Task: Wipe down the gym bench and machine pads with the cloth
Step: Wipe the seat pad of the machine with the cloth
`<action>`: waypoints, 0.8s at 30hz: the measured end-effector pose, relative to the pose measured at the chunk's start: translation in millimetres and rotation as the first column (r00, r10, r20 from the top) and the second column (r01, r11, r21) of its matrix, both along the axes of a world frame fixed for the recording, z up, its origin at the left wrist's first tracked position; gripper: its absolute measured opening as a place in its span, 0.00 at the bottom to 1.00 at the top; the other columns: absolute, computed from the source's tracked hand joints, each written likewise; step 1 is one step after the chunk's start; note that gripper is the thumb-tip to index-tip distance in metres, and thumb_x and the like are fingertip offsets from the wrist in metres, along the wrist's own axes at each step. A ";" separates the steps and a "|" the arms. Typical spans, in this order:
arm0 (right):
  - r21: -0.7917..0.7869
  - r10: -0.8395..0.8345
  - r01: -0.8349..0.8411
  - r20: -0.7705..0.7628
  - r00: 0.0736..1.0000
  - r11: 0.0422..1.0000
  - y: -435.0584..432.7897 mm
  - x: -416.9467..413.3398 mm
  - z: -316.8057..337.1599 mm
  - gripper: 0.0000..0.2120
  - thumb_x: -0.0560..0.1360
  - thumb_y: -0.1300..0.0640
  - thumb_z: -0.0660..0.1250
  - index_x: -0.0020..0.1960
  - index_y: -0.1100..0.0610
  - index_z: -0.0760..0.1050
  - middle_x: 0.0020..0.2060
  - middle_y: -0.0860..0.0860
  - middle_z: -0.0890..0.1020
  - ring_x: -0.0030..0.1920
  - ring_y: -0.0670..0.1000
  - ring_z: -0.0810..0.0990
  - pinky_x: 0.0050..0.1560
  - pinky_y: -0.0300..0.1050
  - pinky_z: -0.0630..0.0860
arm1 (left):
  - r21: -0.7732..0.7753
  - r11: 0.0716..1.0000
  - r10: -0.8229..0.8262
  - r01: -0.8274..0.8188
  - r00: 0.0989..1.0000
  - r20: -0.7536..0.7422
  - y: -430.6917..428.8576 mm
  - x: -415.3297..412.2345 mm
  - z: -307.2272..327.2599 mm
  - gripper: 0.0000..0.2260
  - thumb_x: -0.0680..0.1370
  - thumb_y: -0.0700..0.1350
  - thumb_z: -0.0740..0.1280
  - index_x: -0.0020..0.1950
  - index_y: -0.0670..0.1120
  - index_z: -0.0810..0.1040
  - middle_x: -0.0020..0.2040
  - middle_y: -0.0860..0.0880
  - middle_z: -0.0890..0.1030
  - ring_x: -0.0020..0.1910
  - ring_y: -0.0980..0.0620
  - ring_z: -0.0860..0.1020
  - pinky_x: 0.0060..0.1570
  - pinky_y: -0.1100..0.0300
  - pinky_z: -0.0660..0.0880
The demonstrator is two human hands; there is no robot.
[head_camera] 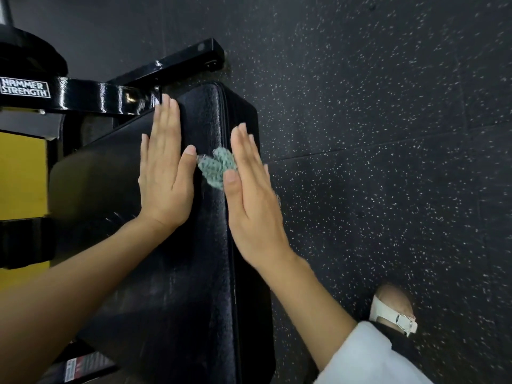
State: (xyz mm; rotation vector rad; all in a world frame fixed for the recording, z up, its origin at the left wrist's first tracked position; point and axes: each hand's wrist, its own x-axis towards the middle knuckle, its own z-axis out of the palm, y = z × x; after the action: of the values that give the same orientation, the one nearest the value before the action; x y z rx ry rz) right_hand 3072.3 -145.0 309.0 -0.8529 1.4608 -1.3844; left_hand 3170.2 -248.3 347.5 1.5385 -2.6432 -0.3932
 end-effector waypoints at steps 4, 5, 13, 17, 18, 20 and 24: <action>0.009 -0.035 0.035 0.014 0.999 0.999 -27.6 -14.0 -3.0 0.25 0.85 0.52 0.48 0.80 0.55 0.51 0.80 0.48 0.53 0.79 0.44 0.47 0.78 0.59 0.47 | 0.011 0.999 -0.035 0.035 0.999 -0.003 6.4 0.7 1.9 0.28 0.82 0.53 0.46 0.81 0.45 0.47 0.82 0.49 0.47 0.80 0.56 0.45 0.78 0.51 0.41; 0.014 -0.039 0.039 0.016 0.999 0.999 -33.3 -17.6 -2.9 0.24 0.85 0.52 0.48 0.80 0.55 0.52 0.80 0.48 0.53 0.79 0.44 0.47 0.78 0.60 0.47 | 0.017 0.999 -0.046 0.046 0.999 -0.005 9.5 1.7 2.6 0.28 0.82 0.53 0.46 0.81 0.45 0.47 0.82 0.49 0.48 0.80 0.56 0.45 0.78 0.52 0.41; 0.014 -0.012 0.013 -0.031 0.999 1.000 -16.2 -12.9 -1.0 0.23 0.86 0.51 0.48 0.80 0.51 0.52 0.80 0.43 0.53 0.78 0.40 0.47 0.78 0.58 0.43 | 0.051 0.980 -0.194 0.194 0.981 -0.012 43.0 18.9 7.1 0.26 0.83 0.50 0.47 0.80 0.44 0.46 0.82 0.49 0.47 0.80 0.54 0.45 0.78 0.53 0.41; -0.018 0.039 -0.040 -0.059 0.998 0.999 28.8 5.3 -0.2 0.24 0.86 0.51 0.47 0.80 0.49 0.49 0.80 0.41 0.50 0.78 0.39 0.46 0.78 0.51 0.42 | 0.063 0.966 -0.249 0.250 0.968 -0.014 59.4 29.3 8.0 0.27 0.83 0.49 0.48 0.80 0.42 0.48 0.81 0.50 0.48 0.81 0.51 0.47 0.79 0.50 0.43; -0.021 0.044 -0.045 -0.055 0.998 0.999 40.8 11.3 1.2 0.24 0.85 0.50 0.47 0.80 0.49 0.48 0.79 0.41 0.50 0.78 0.39 0.46 0.78 0.51 0.42 | 0.067 0.964 -0.258 0.258 0.966 -0.014 61.5 31.0 8.2 0.27 0.83 0.50 0.47 0.80 0.42 0.48 0.81 0.50 0.48 0.81 0.50 0.47 0.79 0.50 0.43; -0.018 0.051 -0.051 -0.039 0.998 0.999 61.9 23.0 4.0 0.25 0.84 0.49 0.46 0.80 0.48 0.47 0.79 0.40 0.49 0.78 0.40 0.46 0.78 0.52 0.43 | 0.070 0.959 -0.274 0.273 0.962 0.002 62.8 32.8 8.1 0.27 0.84 0.52 0.46 0.80 0.41 0.49 0.81 0.50 0.48 0.81 0.50 0.48 0.78 0.50 0.43; -0.004 0.044 -0.044 -0.031 0.999 0.999 79.6 35.6 6.3 0.25 0.84 0.49 0.46 0.80 0.48 0.46 0.79 0.38 0.48 0.79 0.40 0.45 0.78 0.54 0.42 | 0.049 0.960 -0.278 0.276 0.960 0.027 62.9 32.3 7.4 0.27 0.83 0.50 0.47 0.81 0.40 0.50 0.81 0.48 0.48 0.81 0.50 0.47 0.78 0.52 0.43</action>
State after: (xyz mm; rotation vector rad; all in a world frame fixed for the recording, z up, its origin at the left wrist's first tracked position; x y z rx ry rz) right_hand 3107.9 -65.4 315.3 -0.9080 1.4545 -1.3472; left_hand 3202.5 -185.4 354.9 1.1940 -2.9031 -0.4479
